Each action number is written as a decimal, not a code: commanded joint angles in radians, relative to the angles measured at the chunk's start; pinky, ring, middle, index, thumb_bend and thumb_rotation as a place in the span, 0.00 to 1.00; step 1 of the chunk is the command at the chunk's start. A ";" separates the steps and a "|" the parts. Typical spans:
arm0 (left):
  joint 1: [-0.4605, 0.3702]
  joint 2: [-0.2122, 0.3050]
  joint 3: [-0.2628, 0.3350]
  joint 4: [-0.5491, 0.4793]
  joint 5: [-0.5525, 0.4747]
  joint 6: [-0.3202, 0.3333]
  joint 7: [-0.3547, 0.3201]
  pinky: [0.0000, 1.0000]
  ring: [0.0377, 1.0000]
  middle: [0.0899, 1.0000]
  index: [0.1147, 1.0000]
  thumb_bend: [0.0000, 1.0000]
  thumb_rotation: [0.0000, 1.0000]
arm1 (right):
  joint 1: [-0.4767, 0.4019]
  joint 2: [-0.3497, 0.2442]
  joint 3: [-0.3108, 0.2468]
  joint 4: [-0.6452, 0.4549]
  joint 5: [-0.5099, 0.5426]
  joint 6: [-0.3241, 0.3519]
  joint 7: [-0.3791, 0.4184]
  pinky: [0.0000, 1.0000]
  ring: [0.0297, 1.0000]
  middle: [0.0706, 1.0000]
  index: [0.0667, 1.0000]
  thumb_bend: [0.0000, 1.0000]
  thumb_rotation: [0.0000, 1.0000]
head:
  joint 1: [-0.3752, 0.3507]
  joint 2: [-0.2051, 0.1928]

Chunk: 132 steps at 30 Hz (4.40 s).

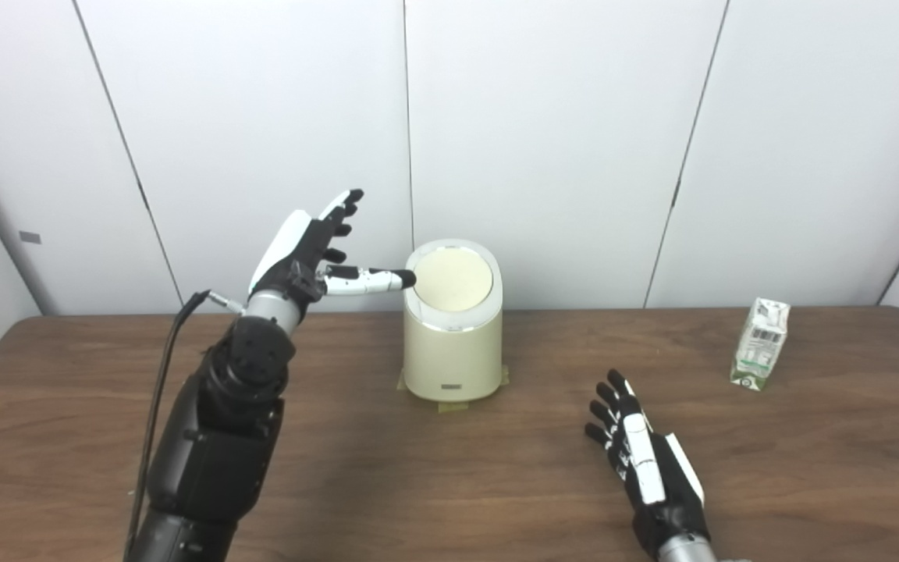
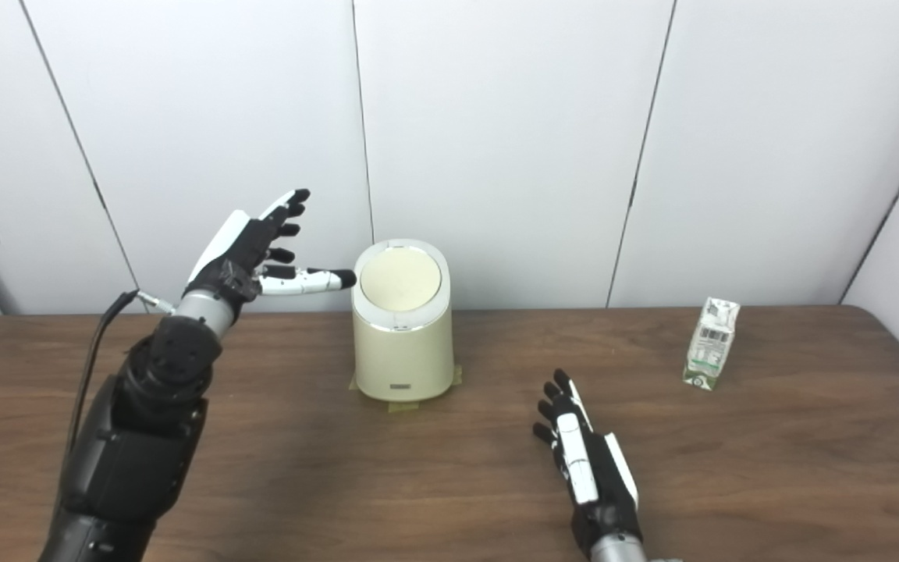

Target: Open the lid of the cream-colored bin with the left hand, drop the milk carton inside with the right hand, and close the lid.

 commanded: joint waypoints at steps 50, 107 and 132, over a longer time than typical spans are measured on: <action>-0.272 0.090 -0.461 0.402 0.330 -0.257 0.046 0.87 0.92 0.93 0.93 0.90 0.00 | -0.042 0.039 0.024 0.018 -0.013 -0.085 -0.015 0.96 0.97 0.98 1.00 0.61 1.00 | -0.003 -0.019; 0.535 -0.134 0.146 -0.425 -0.377 -0.172 0.162 0.90 0.92 0.93 0.98 0.46 1.00 | -0.029 -0.053 -0.074 -0.089 -0.153 -0.047 -0.102 0.79 0.86 0.88 0.87 0.79 0.30 | -0.196 0.031; 0.559 -0.131 0.168 -0.412 -0.521 -0.158 0.149 1.00 0.99 0.99 1.00 0.43 1.00 | 0.019 -0.222 -0.280 -0.238 -0.192 0.107 -0.123 0.79 0.82 0.85 0.85 0.82 0.27 | -0.413 0.058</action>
